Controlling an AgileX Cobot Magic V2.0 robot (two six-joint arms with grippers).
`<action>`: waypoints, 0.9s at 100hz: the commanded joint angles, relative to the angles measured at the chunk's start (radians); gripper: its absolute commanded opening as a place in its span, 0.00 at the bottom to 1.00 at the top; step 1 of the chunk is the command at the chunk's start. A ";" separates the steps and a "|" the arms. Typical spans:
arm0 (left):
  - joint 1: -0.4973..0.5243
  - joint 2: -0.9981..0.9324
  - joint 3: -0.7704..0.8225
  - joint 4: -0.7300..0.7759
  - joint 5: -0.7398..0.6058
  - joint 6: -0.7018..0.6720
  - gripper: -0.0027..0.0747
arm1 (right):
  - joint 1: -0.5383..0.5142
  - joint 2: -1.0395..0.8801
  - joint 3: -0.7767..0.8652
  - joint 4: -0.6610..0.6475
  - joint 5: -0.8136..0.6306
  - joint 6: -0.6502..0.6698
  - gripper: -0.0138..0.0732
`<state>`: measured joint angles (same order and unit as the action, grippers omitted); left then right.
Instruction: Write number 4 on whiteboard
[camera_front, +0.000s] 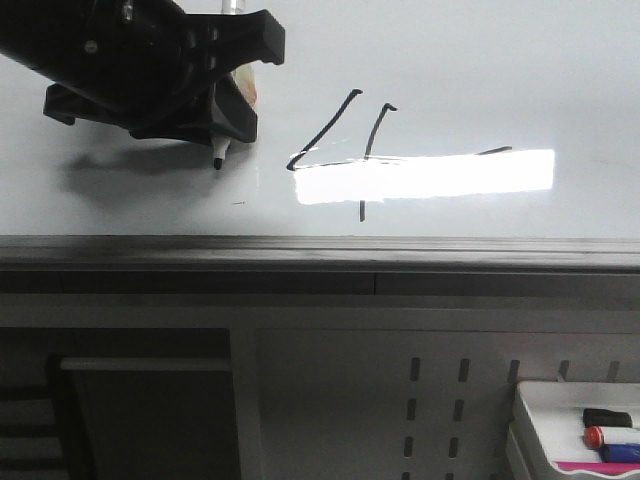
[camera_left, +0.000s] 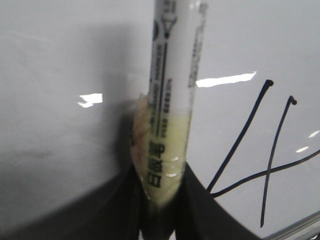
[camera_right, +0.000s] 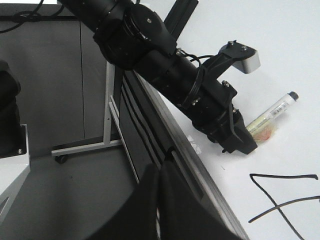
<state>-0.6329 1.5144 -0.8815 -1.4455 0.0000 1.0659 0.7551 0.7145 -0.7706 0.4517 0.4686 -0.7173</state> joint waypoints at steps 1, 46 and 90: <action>0.005 0.012 -0.019 -0.008 -0.067 -0.009 0.01 | -0.006 -0.004 -0.035 0.017 -0.057 0.000 0.08; 0.005 0.045 -0.019 -0.009 -0.128 -0.009 0.01 | -0.006 -0.004 -0.035 0.019 -0.056 0.000 0.08; 0.005 0.045 -0.019 -0.012 -0.144 -0.009 0.15 | -0.006 -0.004 -0.035 0.043 -0.056 0.002 0.08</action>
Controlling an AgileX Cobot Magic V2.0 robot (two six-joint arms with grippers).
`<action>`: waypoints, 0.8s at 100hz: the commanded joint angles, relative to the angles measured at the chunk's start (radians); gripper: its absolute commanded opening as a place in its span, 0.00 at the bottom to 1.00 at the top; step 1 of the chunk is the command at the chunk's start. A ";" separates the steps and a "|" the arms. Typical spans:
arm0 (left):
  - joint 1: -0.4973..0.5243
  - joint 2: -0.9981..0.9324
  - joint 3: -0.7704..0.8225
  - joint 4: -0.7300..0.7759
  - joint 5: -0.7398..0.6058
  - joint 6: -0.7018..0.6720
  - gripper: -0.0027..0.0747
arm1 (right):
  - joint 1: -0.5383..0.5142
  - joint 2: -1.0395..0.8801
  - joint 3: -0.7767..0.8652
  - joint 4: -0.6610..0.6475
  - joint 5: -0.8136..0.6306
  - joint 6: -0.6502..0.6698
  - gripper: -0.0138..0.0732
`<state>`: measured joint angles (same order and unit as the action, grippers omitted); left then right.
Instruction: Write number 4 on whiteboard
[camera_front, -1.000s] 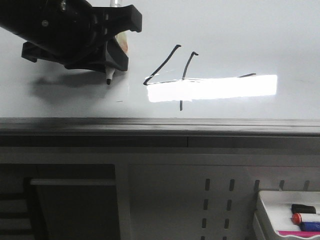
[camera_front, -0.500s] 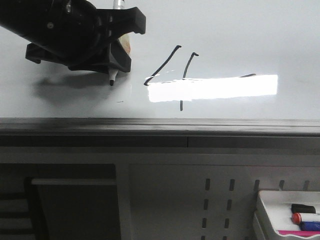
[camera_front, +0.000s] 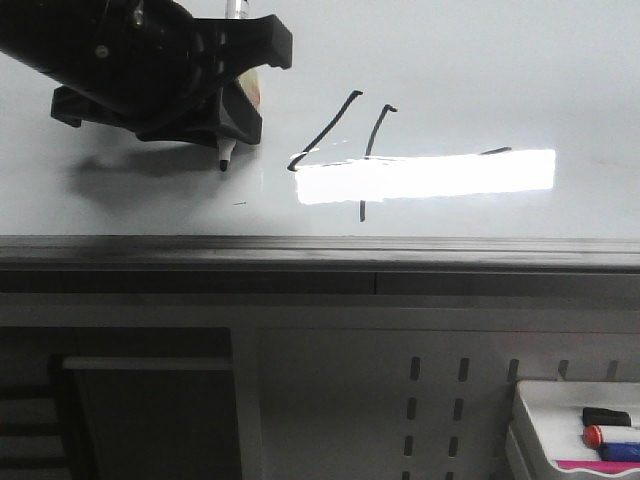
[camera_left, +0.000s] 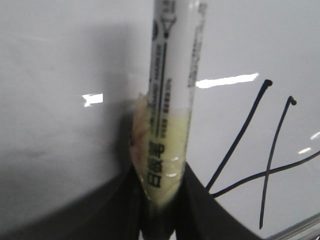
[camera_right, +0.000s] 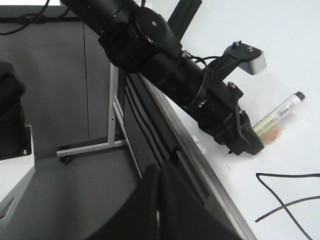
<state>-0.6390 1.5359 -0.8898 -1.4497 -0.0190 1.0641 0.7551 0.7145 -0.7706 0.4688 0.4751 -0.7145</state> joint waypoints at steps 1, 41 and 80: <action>0.011 0.023 -0.011 -0.010 -0.125 -0.007 0.17 | -0.006 -0.004 -0.035 0.026 -0.062 -0.001 0.08; 0.011 0.023 -0.011 -0.049 -0.133 -0.007 0.29 | -0.006 -0.004 -0.035 0.044 -0.062 -0.001 0.08; 0.011 0.023 -0.011 -0.050 -0.133 -0.007 0.47 | -0.006 -0.004 -0.035 0.047 -0.062 -0.001 0.08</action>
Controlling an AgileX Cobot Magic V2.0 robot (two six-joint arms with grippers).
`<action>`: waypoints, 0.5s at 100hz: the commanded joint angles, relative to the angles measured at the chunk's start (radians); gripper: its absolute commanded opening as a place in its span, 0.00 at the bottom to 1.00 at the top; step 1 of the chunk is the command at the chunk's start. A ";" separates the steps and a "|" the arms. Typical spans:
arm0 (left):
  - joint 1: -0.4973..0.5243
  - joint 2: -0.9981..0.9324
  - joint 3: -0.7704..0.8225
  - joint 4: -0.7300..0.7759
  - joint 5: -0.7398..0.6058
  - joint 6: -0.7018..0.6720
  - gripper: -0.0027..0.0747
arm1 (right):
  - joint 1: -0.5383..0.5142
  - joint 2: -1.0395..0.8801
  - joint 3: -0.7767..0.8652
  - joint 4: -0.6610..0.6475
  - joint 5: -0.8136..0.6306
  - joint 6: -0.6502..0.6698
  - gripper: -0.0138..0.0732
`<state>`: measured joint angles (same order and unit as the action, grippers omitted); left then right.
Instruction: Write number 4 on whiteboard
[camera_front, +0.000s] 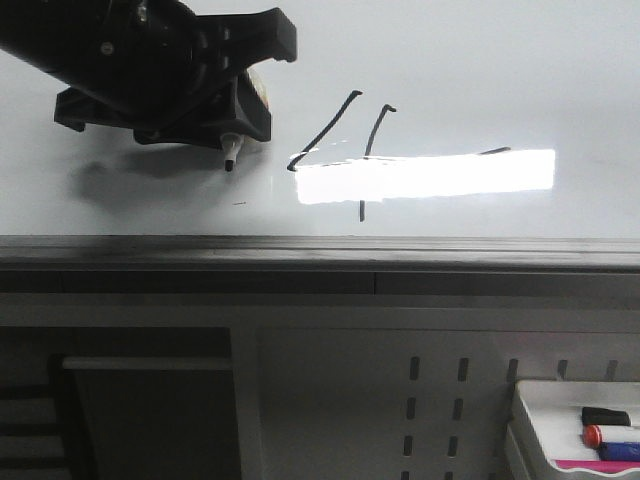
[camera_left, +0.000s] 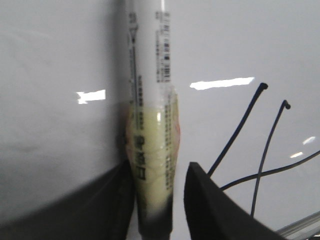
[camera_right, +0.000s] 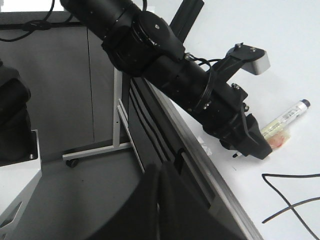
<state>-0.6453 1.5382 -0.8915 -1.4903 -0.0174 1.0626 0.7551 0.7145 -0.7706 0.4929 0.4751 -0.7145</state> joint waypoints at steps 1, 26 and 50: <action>0.018 0.021 -0.009 -0.010 -0.134 -0.006 0.48 | -0.006 -0.004 -0.035 0.023 -0.062 -0.001 0.08; 0.018 0.021 -0.009 -0.010 -0.134 -0.006 0.73 | -0.006 -0.004 -0.035 0.023 -0.062 -0.001 0.08; 0.009 -0.068 -0.009 -0.008 -0.091 -0.006 0.81 | -0.006 -0.010 -0.035 0.013 -0.111 -0.001 0.09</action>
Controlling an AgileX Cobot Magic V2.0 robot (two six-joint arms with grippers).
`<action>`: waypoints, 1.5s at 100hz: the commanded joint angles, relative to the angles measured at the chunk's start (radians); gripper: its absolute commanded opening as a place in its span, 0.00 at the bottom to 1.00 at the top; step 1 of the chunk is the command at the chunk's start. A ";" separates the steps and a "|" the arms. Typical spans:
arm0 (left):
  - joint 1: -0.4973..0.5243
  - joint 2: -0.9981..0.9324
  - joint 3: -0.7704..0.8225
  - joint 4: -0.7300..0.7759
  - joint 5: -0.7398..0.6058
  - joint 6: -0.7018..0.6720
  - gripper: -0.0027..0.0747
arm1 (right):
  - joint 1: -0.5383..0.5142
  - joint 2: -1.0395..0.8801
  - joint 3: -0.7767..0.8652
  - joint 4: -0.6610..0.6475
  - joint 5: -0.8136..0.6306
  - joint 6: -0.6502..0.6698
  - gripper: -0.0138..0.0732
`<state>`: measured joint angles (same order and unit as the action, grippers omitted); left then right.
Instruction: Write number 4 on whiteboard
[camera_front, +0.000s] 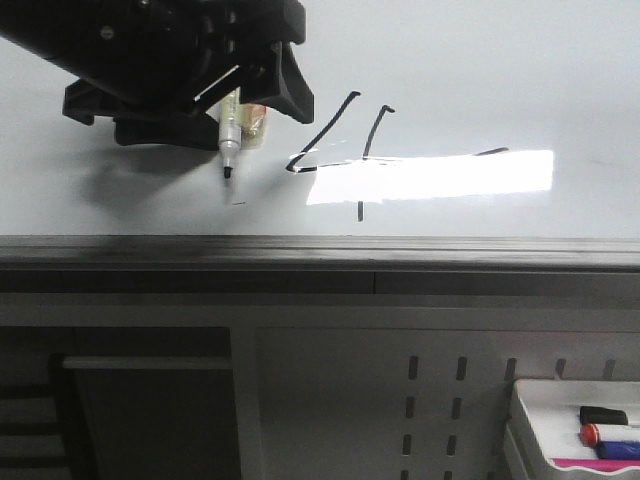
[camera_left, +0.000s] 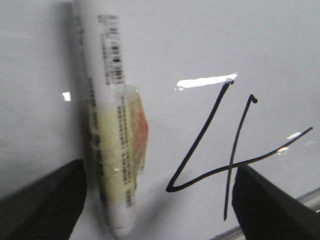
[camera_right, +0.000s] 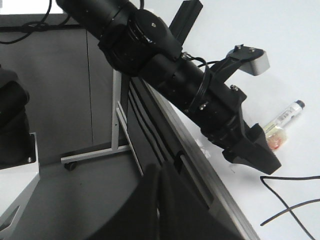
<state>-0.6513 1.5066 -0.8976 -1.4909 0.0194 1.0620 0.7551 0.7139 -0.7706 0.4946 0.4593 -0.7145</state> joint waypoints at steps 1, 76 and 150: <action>0.013 -0.047 -0.003 -0.007 -0.128 -0.005 0.81 | -0.006 -0.009 -0.035 0.007 -0.097 -0.001 0.09; -0.259 -0.909 0.483 0.082 -0.185 -0.001 0.05 | -0.279 -0.609 0.329 -0.076 -0.069 -0.001 0.11; -0.259 -1.048 0.533 0.082 -0.065 -0.001 0.01 | -0.285 -0.712 0.352 -0.076 -0.006 -0.001 0.11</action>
<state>-0.9022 0.4521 -0.3391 -1.4136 -0.0442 1.0620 0.4763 -0.0112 -0.3993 0.4143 0.5215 -0.7145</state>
